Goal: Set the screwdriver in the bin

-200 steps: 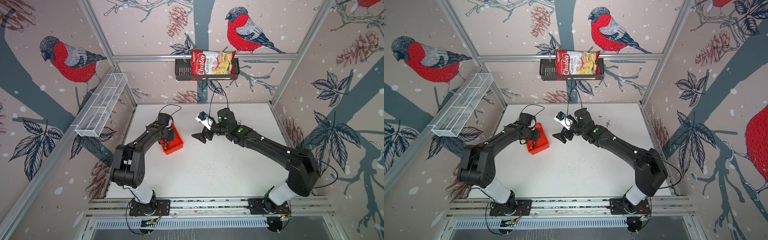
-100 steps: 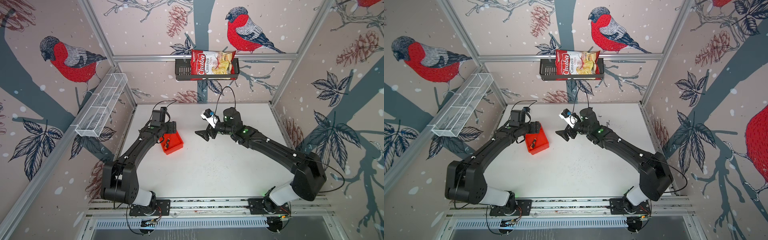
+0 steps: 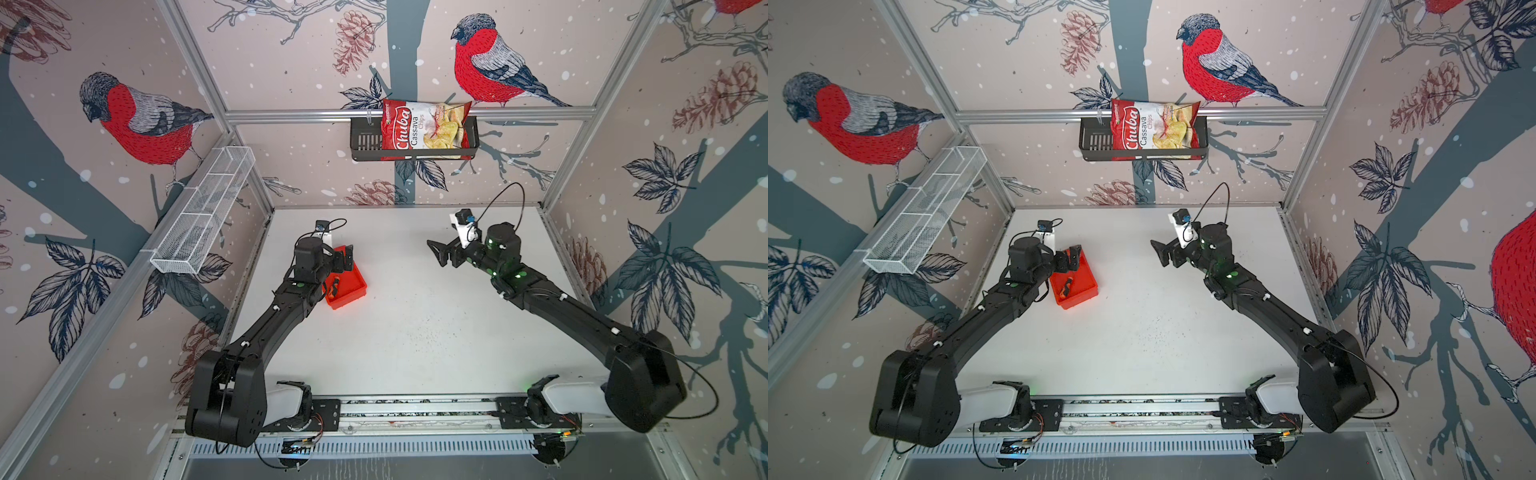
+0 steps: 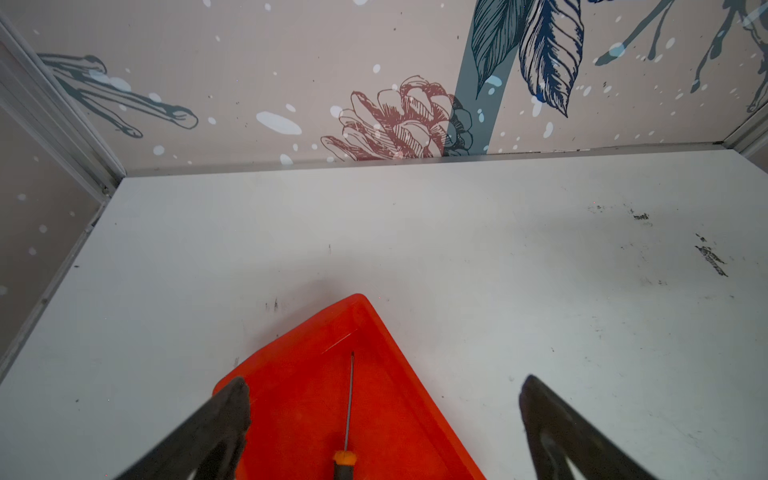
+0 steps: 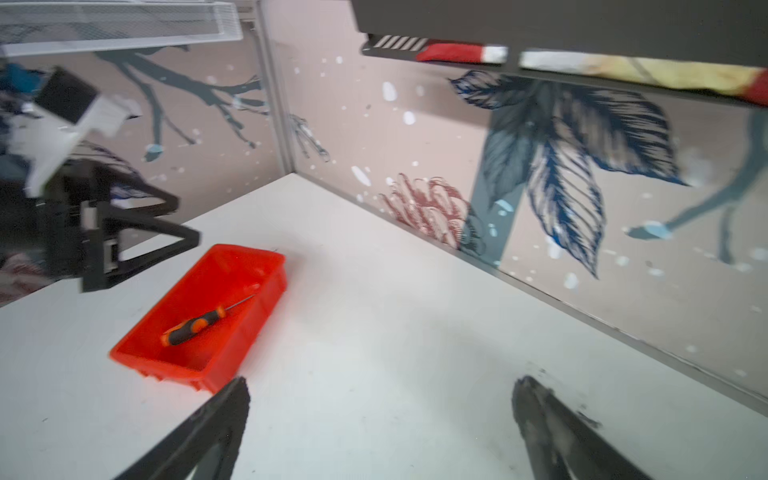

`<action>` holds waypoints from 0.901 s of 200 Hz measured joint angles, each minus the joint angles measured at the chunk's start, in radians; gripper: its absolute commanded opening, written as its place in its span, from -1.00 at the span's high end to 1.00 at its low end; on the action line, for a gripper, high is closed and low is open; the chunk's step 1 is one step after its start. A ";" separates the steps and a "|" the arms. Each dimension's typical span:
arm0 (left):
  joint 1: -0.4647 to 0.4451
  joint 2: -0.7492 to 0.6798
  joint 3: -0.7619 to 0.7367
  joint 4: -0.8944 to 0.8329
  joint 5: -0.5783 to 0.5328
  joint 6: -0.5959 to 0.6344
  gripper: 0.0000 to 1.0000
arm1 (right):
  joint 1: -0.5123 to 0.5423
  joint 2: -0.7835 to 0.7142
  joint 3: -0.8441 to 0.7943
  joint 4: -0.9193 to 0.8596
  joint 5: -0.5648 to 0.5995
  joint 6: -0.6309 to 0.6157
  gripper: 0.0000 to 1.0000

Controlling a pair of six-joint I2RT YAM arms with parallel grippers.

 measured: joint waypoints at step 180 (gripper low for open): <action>0.013 0.047 -0.470 0.697 -0.272 0.104 -0.94 | -0.453 -0.118 -0.624 0.553 0.298 0.102 -0.99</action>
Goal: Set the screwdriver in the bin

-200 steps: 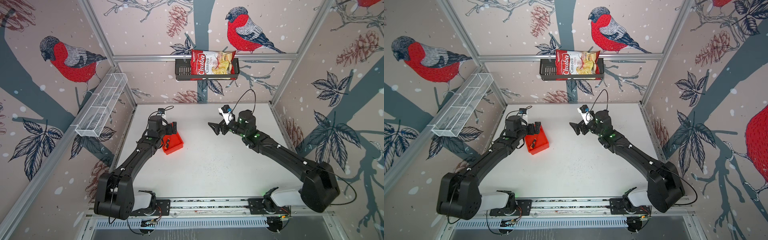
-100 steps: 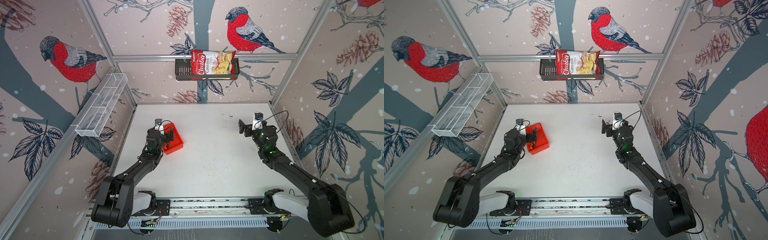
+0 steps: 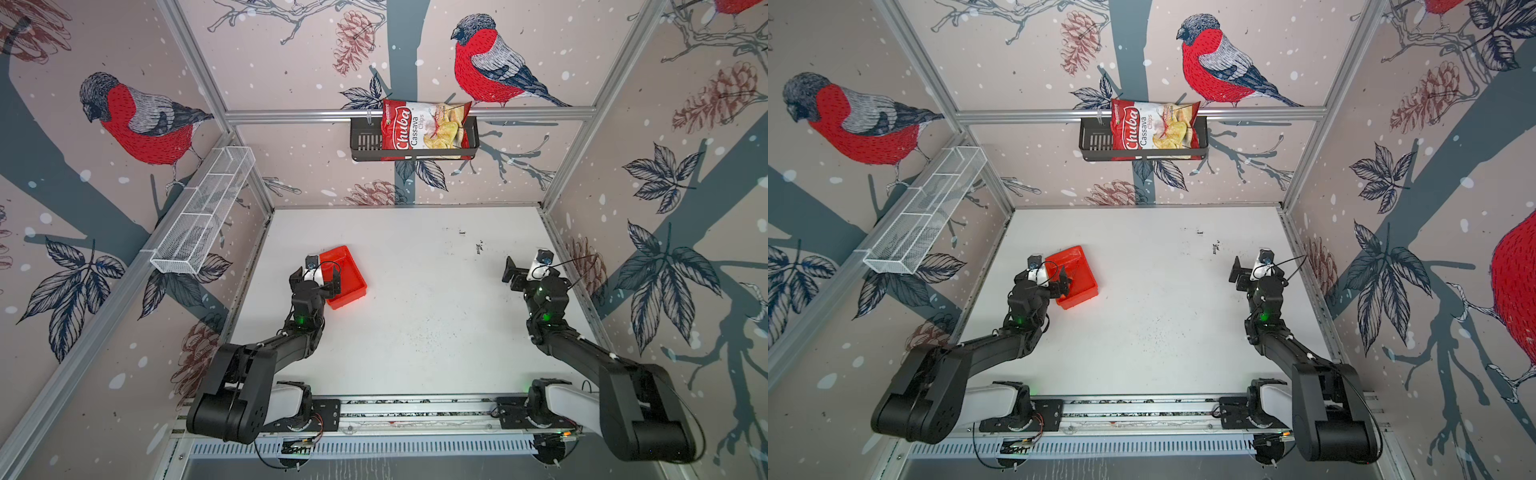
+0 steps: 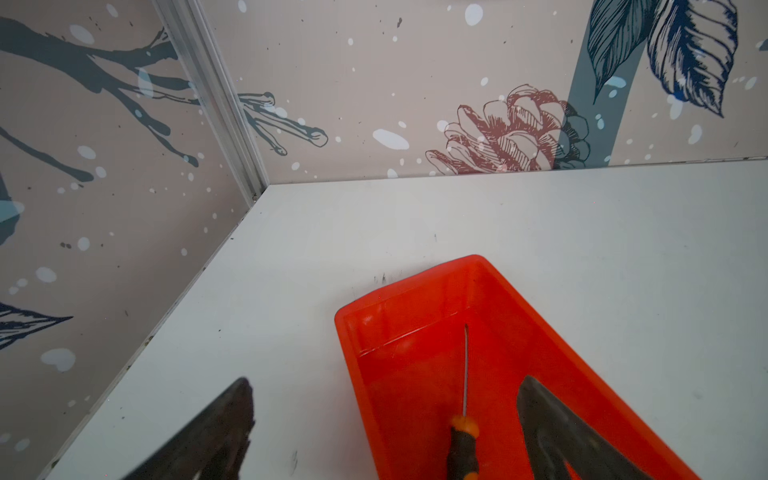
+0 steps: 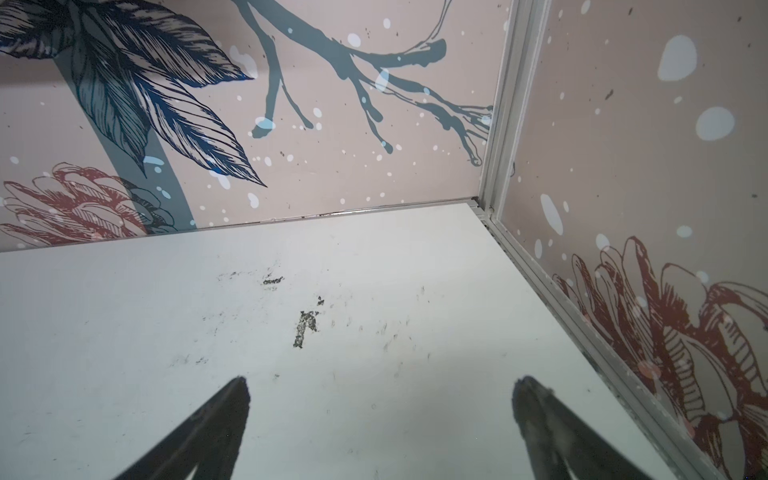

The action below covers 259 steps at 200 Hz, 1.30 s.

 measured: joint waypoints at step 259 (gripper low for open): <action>0.097 0.252 -0.034 0.360 -0.017 -0.049 -0.95 | -0.047 0.303 -0.043 0.312 -0.052 0.027 -0.99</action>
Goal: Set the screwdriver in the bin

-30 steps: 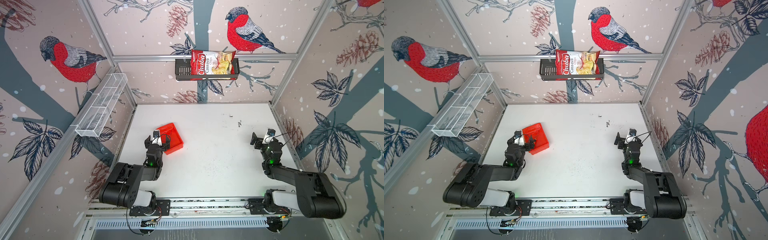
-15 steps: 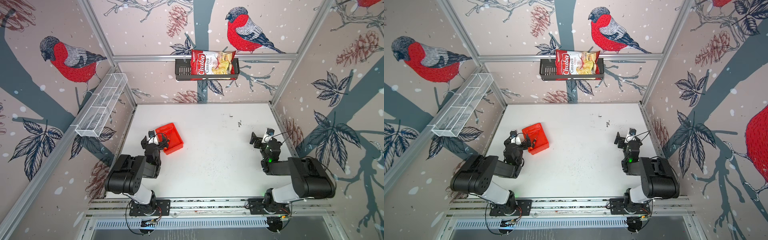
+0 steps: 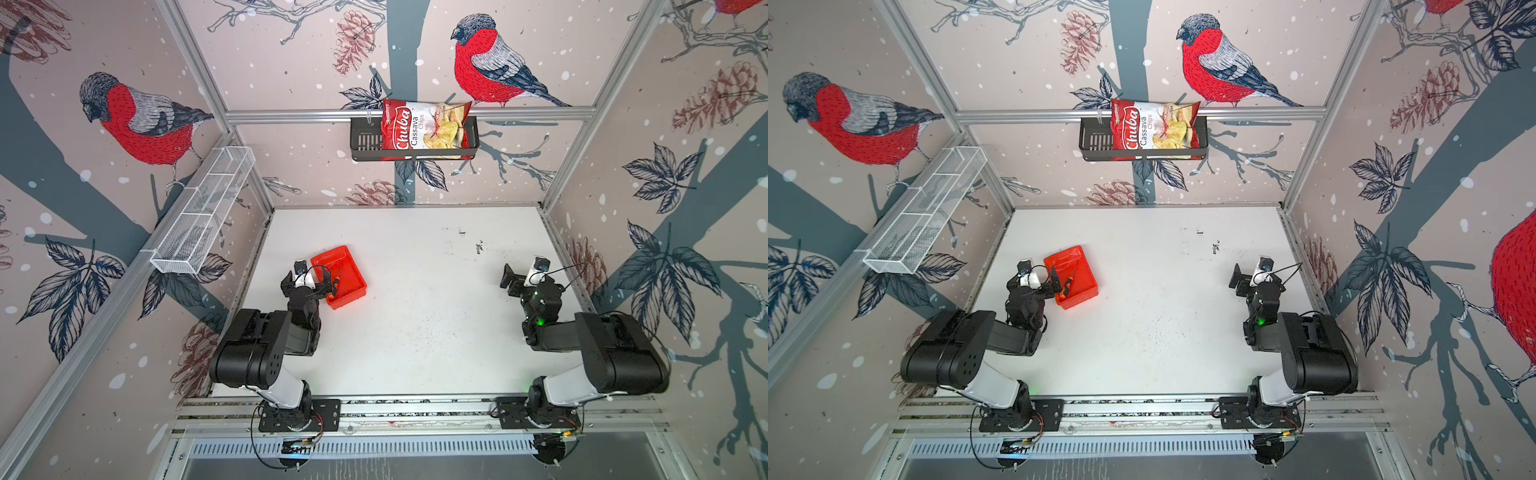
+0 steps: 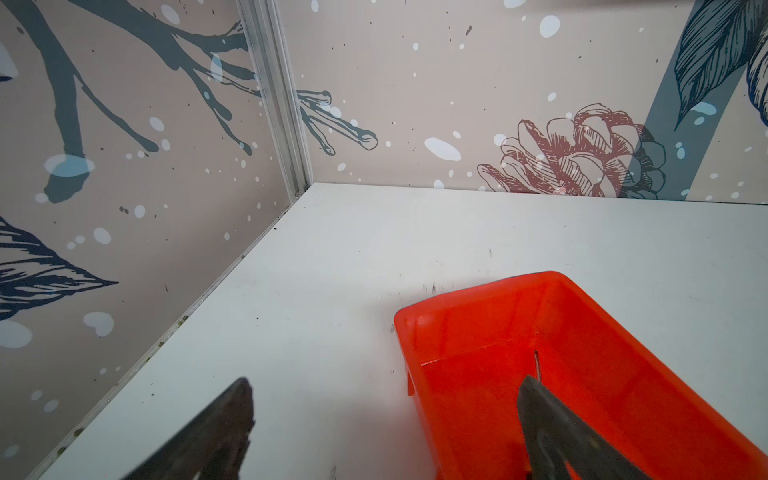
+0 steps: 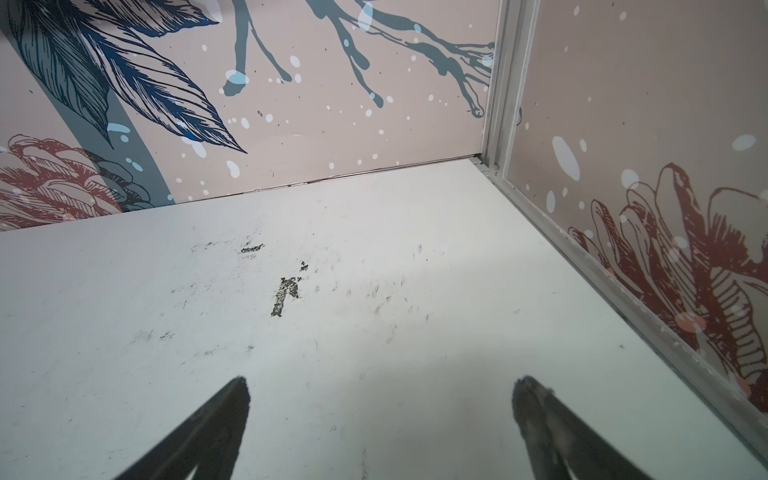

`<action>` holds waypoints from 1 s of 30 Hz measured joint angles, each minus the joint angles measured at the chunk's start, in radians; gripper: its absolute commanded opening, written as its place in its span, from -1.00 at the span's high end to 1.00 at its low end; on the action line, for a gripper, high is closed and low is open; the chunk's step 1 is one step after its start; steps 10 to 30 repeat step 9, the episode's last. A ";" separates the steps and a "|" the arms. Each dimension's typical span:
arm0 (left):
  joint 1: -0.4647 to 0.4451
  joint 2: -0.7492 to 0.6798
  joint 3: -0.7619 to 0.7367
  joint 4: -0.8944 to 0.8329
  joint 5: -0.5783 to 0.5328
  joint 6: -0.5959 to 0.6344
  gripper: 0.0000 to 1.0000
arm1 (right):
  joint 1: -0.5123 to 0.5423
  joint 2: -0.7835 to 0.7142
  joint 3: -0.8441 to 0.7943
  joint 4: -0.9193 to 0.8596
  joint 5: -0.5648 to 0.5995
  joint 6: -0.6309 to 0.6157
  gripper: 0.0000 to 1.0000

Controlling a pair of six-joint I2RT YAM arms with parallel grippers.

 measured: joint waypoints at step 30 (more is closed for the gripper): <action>0.002 0.002 0.005 0.000 0.004 -0.005 -0.95 | 0.002 0.001 0.003 0.000 0.001 0.000 -0.99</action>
